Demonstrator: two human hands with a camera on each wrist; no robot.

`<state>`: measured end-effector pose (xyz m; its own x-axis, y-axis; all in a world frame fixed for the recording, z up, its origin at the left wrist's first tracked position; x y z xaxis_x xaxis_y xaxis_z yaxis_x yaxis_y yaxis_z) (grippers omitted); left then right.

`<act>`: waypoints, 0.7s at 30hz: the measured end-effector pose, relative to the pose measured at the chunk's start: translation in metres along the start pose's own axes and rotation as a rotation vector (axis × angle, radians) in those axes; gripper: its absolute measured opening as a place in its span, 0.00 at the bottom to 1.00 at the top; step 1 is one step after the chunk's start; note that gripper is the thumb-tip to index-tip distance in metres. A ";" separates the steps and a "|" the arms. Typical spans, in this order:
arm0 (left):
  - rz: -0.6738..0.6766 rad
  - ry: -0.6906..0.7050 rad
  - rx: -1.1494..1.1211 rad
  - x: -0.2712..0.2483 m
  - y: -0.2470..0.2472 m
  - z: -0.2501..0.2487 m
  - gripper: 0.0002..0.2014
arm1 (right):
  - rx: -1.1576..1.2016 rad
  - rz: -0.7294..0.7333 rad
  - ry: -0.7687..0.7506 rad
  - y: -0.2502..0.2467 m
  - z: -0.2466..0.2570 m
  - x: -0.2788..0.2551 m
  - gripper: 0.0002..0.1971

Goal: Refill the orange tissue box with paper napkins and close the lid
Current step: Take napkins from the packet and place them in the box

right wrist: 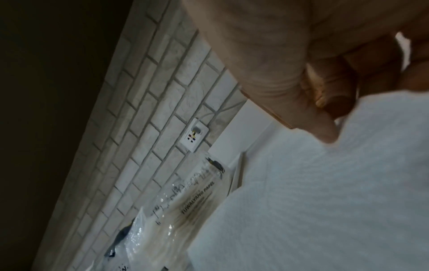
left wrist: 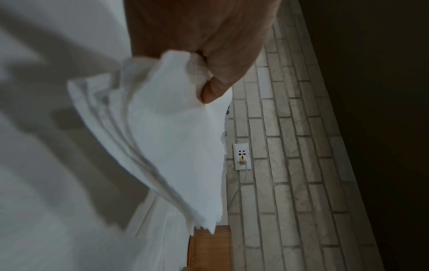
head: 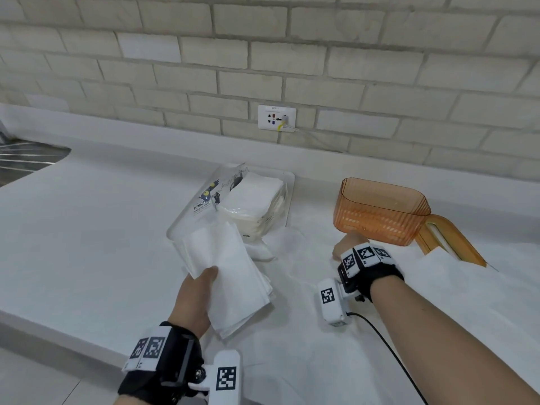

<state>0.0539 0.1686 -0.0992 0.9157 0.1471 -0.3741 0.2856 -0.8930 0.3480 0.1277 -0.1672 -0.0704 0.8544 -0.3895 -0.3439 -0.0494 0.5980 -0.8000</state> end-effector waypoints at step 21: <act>0.092 -0.088 0.006 0.003 0.028 0.020 0.17 | 0.463 -0.293 0.030 -0.045 -0.041 -0.004 0.27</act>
<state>0.0592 0.1355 -0.1083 0.9094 0.0268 -0.4151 0.1996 -0.9036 0.3790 0.1058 -0.2214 -0.0527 0.7826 -0.6021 -0.1581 0.4273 0.7043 -0.5669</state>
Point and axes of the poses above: each hand's wrist, its own x-axis towards the middle knuckle, its own y-axis out of the palm, z = x × y, the point moved 10 cm from there along x, towards the middle knuckle, and after that the axes turned 4 degrees about -x, right-handed, at the moved point
